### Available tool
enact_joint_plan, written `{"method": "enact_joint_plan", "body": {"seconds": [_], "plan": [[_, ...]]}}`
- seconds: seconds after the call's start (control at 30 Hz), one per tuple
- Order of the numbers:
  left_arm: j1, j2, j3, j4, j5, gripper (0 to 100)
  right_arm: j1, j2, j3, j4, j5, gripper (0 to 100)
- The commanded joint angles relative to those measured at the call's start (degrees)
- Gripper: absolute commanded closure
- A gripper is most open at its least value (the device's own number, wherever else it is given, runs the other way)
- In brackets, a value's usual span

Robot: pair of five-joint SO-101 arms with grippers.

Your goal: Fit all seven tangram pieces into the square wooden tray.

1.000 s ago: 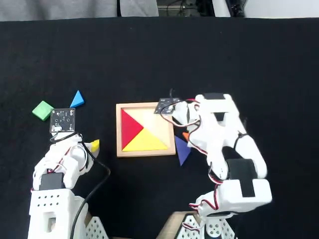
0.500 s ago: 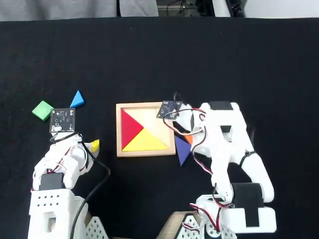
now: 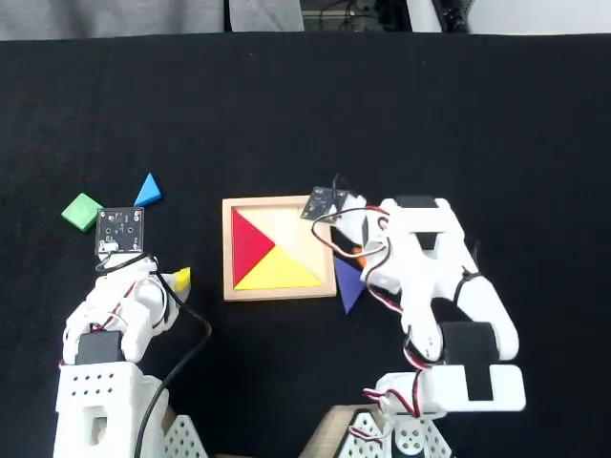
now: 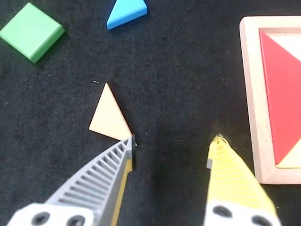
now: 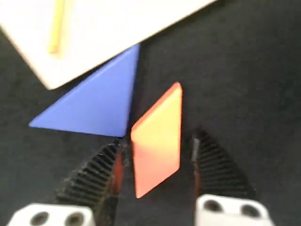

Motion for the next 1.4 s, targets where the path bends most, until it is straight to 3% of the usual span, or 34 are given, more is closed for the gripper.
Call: {"method": "enact_joint_plan", "body": {"seconds": [0.0,0.17,0.4,0.53,0.77,0.97,1.37], "plan": [[0.66,-0.44,-0.13,-1.14,-0.44,74,1.32,0.13,-1.71,-2.20,-0.70,90.4],[0.66,-0.44,-0.13,-1.14,-0.44,74,2.55,-0.13,-4.70,-3.08,-5.54,92.2],[0.66,-0.44,-0.13,-1.14,-0.44,74,0.97,0.13,-17.01,4.57,-33.85,92.3],[0.66,-0.44,-0.13,-1.14,-0.44,74,-0.44,0.22,-18.77,5.19,-43.52,92.3],[0.66,-0.44,-0.04,-1.14,-0.44,74,-1.85,0.31,-18.51,5.63,-47.82,91.3],[0.66,-0.44,-0.04,-1.14,-0.44,74,-1.67,3.65,-18.86,5.45,-48.53,71.1],[0.66,-0.44,-0.04,-1.14,-0.44,74,-3.52,4.09,-19.82,5.80,-45.27,75.8]]}}
